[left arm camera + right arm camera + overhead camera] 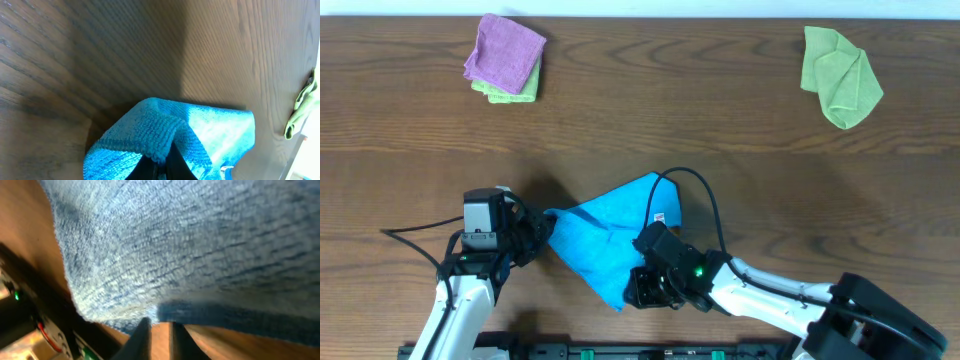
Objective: Fold the cloth
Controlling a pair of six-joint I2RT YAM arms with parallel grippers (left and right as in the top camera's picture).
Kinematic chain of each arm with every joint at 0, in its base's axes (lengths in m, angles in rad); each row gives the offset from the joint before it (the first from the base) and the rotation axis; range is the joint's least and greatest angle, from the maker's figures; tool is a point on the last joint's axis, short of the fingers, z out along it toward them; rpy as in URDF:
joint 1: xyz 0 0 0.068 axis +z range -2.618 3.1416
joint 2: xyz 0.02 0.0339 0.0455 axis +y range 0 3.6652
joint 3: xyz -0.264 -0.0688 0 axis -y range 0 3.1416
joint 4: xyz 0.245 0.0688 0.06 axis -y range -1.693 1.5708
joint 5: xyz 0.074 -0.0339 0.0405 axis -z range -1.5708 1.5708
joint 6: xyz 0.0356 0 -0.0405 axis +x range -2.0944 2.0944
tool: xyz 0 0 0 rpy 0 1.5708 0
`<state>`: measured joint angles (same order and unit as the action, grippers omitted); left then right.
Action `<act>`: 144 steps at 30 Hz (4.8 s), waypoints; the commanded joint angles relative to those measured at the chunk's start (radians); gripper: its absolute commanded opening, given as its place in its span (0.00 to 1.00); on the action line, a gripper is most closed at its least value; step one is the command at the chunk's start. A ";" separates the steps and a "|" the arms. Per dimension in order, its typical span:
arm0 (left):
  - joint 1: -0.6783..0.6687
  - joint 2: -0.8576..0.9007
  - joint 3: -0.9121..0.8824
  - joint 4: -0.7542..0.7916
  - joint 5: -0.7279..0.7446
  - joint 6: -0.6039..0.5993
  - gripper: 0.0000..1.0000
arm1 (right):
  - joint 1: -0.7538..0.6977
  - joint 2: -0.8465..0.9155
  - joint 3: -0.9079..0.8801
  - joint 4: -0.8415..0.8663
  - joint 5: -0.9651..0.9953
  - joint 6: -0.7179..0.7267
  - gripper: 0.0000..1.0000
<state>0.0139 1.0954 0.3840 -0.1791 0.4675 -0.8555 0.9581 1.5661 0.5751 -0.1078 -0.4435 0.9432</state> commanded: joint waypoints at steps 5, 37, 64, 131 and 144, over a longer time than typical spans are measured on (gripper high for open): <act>-0.001 -0.005 0.024 -0.004 -0.003 0.026 0.06 | 0.003 0.008 0.000 -0.017 0.096 0.003 0.01; -0.001 -0.005 0.024 0.004 -0.003 0.025 0.06 | 0.003 -0.301 0.001 -0.163 0.277 -0.114 0.38; -0.001 -0.005 0.024 -0.094 -0.005 0.192 0.06 | -0.215 -0.092 0.001 -0.096 0.463 -0.232 0.01; -0.164 -0.005 0.070 -0.183 -0.089 0.186 0.95 | -0.278 -0.015 0.046 -0.193 0.367 -0.282 0.02; -0.165 -0.003 0.068 -0.214 -0.109 0.137 0.95 | -0.328 -0.015 0.020 -0.180 0.547 -0.366 0.02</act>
<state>-0.1478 1.0958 0.4324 -0.3779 0.3805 -0.7025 0.6689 1.5349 0.6308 -0.2687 -0.0269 0.6285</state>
